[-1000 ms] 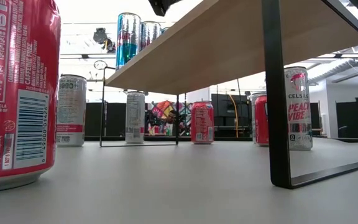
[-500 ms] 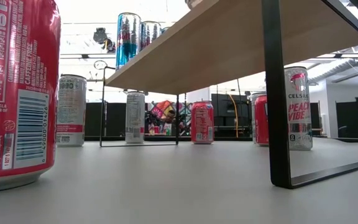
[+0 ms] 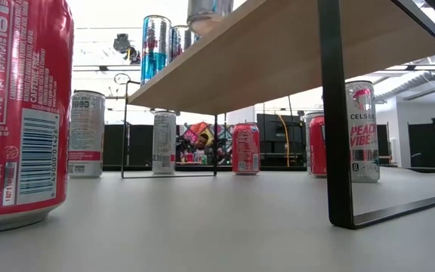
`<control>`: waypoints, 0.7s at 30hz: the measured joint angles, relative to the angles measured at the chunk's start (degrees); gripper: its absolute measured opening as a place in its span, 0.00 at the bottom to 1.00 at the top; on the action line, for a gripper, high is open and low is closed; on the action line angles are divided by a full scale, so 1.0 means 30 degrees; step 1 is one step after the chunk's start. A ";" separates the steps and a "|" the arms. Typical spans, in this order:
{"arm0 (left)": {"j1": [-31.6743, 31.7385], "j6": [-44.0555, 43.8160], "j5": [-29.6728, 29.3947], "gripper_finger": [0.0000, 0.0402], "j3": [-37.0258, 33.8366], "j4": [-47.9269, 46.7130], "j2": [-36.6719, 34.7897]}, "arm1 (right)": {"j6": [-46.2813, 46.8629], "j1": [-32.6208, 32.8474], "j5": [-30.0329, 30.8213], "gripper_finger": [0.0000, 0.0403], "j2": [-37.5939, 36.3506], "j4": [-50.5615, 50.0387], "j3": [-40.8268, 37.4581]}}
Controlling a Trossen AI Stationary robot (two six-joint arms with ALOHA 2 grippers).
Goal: Place canned beverage on shelf
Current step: Put the bottom right white soda can on the shelf
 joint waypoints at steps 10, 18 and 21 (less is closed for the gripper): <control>-0.0892 -0.1395 0.0003 0.95 -0.0015 -0.0982 -0.0350 | 0.1194 -0.1363 -0.1070 0.53 0.1997 0.2531 0.0000; -0.1247 -0.5009 -0.0153 0.95 -0.0020 -0.4251 -0.0312 | 0.0573 -0.1664 -0.0947 0.53 0.1989 0.2493 0.0007; -0.1232 -0.5952 -0.0240 0.95 -0.0022 -0.4945 -0.0312 | 0.0425 -0.1808 -0.0528 0.53 0.2010 0.2544 0.0007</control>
